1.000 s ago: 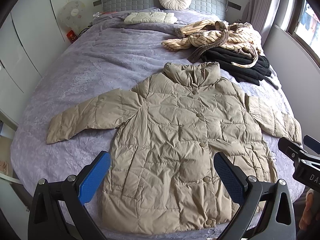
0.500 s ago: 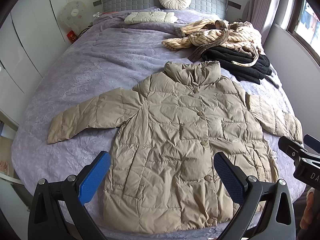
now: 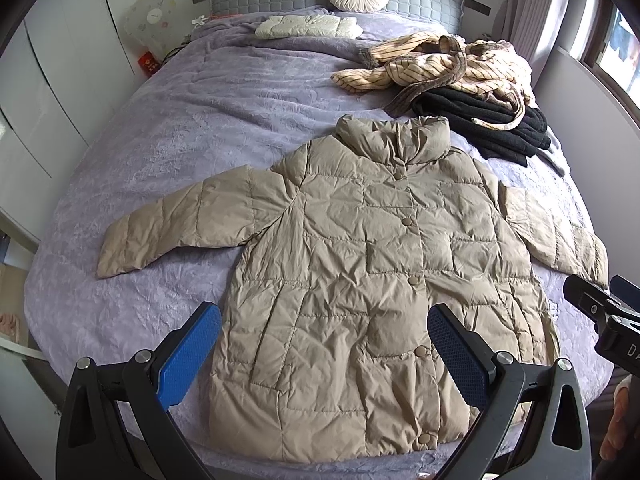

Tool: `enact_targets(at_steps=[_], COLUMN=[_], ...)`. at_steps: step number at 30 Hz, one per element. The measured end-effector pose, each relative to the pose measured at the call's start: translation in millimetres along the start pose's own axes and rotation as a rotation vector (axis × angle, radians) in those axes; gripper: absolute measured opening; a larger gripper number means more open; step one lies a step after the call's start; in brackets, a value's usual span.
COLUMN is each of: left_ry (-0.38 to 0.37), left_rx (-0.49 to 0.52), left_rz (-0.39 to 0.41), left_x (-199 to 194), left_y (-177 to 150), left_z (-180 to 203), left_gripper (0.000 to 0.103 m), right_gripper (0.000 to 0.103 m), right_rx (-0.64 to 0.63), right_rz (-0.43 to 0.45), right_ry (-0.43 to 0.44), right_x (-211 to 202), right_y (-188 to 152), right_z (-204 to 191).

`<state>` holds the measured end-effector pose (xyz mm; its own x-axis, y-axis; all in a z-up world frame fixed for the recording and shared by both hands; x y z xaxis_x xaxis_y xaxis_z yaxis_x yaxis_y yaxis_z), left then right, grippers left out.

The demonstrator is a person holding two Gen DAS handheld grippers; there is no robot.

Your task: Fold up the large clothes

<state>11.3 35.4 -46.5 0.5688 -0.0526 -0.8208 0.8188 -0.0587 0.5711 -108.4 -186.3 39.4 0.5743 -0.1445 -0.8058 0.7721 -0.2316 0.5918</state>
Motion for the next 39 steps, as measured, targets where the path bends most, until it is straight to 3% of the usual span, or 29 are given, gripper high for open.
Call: enact_targets(at_steps=[39], left_ry=[-0.002], left_rx=[-0.005], left_rz=[-0.016], left_x=[1.9], left_y=[-3.0], left_z=[-1.0], left_gripper=[0.103], right_gripper=[0.103], right_rx=[0.004], right_rz=[-0.019], right_ry=[0.006], right_x=[2.3], right_y=[0.6], right_z=[-0.1])
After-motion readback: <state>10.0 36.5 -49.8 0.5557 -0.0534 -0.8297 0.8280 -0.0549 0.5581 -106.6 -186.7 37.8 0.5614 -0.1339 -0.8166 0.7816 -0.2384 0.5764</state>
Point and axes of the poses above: each gripper's, at about its wrist camera, not at the fingertips, and x roughly the way its jaws point, z to its right, y to its top, the point moved 7 cm from there along x, roughly the way its jaws point, and after that the axes turned 8 degrees about z, right-handed, at the moved point
